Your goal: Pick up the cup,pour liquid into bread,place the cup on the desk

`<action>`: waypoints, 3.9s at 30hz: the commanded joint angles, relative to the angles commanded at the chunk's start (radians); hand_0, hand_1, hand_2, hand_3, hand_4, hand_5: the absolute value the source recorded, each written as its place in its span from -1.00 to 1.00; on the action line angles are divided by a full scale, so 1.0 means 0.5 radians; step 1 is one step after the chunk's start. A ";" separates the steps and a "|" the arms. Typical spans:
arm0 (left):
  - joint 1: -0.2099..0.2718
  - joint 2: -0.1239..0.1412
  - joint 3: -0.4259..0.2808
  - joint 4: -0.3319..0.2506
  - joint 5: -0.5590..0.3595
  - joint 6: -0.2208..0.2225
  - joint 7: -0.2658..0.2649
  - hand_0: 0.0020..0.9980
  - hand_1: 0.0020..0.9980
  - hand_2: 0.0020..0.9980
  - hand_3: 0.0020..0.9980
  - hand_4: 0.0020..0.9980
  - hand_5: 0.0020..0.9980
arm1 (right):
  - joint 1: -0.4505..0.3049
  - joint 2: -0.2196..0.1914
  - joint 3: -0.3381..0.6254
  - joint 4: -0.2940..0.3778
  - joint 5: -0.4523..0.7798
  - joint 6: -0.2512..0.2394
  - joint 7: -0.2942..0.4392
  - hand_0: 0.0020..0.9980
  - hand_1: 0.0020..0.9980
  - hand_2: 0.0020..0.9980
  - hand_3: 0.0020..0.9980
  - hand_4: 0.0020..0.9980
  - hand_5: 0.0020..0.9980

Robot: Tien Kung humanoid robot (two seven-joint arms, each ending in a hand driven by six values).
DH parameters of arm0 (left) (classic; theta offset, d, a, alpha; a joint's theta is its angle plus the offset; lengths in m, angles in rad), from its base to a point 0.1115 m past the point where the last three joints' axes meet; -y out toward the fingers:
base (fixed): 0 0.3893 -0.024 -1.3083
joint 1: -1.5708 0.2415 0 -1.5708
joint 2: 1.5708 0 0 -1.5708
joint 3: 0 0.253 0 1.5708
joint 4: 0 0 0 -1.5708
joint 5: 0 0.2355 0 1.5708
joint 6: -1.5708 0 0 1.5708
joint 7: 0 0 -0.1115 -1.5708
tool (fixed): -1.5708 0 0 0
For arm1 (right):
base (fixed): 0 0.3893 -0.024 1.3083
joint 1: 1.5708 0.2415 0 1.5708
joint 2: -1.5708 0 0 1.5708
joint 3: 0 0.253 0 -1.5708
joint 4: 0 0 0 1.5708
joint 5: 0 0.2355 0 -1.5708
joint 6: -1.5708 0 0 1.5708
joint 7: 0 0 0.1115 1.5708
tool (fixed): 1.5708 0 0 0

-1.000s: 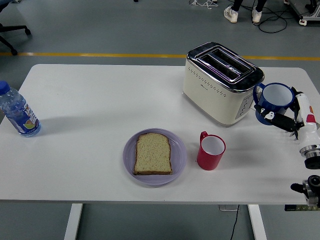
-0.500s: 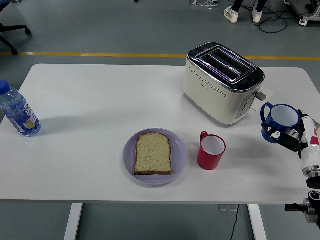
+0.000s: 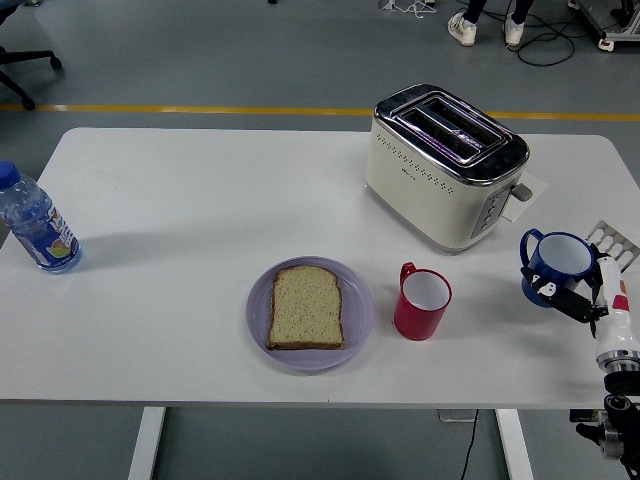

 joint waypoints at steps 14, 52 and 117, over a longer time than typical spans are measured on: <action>-0.007 0.000 0.000 0.000 -0.001 -0.001 0.002 0.29 0.33 0.38 0.05 -0.51 0.70 | 0.047 0.036 -0.097 -0.198 0.146 -0.097 0.104 -0.04 -0.12 0.11 0.06 0.07 -1.00; -0.006 0.000 0.005 0.000 -0.005 -0.002 0.002 0.29 0.33 0.38 0.05 -0.51 0.70 | 0.071 0.066 -0.247 -0.300 0.247 -0.129 0.178 0.15 0.00 0.22 0.56 0.46 -0.93; -0.009 0.000 0.002 -0.002 -0.002 -0.003 0.001 0.29 0.33 0.38 0.05 -0.52 0.71 | -0.084 -0.005 0.283 0.617 0.094 0.099 0.035 0.77 0.61 0.84 0.89 0.79 -0.58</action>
